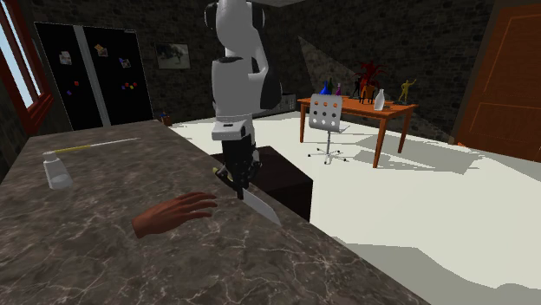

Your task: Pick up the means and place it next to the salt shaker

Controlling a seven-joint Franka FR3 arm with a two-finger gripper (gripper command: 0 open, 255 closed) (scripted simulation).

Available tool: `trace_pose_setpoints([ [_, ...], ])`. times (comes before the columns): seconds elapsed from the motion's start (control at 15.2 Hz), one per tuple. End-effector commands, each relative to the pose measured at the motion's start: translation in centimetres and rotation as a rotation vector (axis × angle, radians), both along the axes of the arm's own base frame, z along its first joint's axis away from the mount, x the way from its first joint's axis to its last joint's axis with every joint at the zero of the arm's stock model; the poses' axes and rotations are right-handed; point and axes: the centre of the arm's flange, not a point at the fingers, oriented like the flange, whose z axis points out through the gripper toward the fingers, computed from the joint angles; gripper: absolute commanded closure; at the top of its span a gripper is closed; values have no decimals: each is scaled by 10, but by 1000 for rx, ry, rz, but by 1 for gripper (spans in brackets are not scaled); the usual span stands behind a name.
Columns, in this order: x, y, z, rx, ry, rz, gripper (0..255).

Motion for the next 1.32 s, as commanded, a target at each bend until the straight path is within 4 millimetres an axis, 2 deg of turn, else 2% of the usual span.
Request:
trace_pose_setpoints([
  [0.0, 0, 0, 0, 0, 0, 0, 255],
  [0.26, 0, 0, 0, 0, 0, 0, 255],
  [1.25, 0, 0, 79, 0, 0, 0, 255],
])
